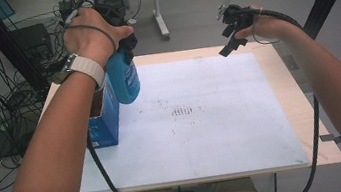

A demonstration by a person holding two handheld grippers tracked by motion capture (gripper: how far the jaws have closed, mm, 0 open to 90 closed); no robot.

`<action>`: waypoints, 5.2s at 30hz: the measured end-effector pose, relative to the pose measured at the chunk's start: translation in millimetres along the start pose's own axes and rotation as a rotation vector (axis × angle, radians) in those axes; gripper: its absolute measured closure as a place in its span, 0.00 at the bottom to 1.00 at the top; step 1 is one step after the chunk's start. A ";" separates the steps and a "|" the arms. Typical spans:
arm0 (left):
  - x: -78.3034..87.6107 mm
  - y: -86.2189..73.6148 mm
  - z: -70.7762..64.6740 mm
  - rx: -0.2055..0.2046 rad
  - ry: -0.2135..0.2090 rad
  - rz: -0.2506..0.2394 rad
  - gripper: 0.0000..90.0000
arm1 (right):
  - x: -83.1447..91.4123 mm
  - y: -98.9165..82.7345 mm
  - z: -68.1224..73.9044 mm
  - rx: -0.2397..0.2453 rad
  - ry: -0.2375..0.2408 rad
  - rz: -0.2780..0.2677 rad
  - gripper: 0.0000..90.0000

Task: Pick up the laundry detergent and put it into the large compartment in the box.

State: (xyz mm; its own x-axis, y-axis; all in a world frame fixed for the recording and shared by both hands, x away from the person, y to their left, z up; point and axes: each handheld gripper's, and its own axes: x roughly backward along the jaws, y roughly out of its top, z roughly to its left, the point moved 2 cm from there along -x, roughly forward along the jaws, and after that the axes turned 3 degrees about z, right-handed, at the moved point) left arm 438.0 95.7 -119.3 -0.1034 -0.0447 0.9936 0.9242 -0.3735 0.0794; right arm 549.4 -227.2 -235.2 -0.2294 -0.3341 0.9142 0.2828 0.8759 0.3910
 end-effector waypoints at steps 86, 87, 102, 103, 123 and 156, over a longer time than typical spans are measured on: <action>30.5 -14.5 84.2 0.280 0.075 -0.003 0.42 | -0.9 -7.4 0.8 -0.004 -0.007 0.020 0.11; 30.2 -14.9 85.0 0.284 0.075 -0.004 0.42 | -1.1 -7.4 0.8 -0.004 -0.007 0.022 0.11; 23.5 -15.3 93.1 0.287 0.085 0.000 0.42 | -2.4 -7.4 -0.2 -0.002 -0.007 0.026 0.11; 22.9 -15.2 93.3 0.289 0.083 0.000 0.42 | -2.7 -7.2 -0.1 -0.001 -0.006 0.026 0.11; 13.6 -14.1 98.4 0.285 0.098 -0.006 0.42 | -4.3 -8.8 -0.9 -0.008 -0.004 0.029 0.11; -14.0 -13.5 109.5 0.285 0.107 -0.004 0.42 | -9.2 -11.8 -2.9 -0.014 -0.001 0.035 0.11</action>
State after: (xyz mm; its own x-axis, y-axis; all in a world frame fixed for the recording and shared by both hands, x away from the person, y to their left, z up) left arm 467.2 202.8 -125.5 -0.1316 -0.1467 0.9804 0.9881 -0.0993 0.1177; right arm 550.9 -235.5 -247.9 -0.2204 -0.3033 0.9271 0.3034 0.8820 0.3606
